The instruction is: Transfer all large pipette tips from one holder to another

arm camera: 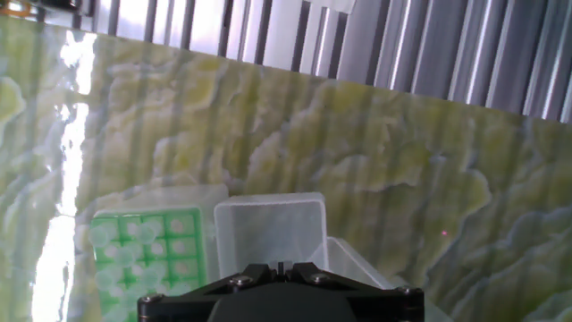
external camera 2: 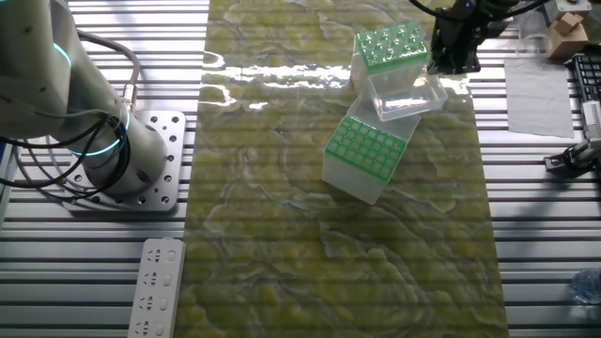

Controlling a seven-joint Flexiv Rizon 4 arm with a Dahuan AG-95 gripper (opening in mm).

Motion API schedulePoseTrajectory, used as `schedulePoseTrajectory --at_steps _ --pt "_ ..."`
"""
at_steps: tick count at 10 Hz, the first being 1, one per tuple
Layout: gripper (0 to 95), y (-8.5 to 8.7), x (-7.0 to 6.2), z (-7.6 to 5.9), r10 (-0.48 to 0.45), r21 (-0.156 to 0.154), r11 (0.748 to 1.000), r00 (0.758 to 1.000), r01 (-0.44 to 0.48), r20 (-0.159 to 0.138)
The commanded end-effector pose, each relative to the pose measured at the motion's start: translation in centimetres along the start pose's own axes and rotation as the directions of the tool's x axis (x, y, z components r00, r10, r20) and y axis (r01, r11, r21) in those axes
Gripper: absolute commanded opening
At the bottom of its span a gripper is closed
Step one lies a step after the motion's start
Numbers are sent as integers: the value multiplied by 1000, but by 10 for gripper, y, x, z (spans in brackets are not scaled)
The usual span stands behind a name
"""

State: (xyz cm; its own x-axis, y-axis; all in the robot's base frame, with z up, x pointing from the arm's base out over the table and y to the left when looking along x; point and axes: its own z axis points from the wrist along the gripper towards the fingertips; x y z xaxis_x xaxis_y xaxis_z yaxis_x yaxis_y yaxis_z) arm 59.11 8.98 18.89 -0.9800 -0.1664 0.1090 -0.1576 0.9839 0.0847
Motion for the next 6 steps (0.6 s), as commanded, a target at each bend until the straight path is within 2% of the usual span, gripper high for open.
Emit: schedulePoseTrajectory --at_steps 1,3,4,6 --pt "0 9 -3 3 50 15 999 998 -50 32" --pt "0 25 -8 5 65 15 998 997 -66 44" --pt "190 31 -10 6 66 14 998 997 -67 45" --pt "190 43 -16 10 77 11 997 996 -78 42"
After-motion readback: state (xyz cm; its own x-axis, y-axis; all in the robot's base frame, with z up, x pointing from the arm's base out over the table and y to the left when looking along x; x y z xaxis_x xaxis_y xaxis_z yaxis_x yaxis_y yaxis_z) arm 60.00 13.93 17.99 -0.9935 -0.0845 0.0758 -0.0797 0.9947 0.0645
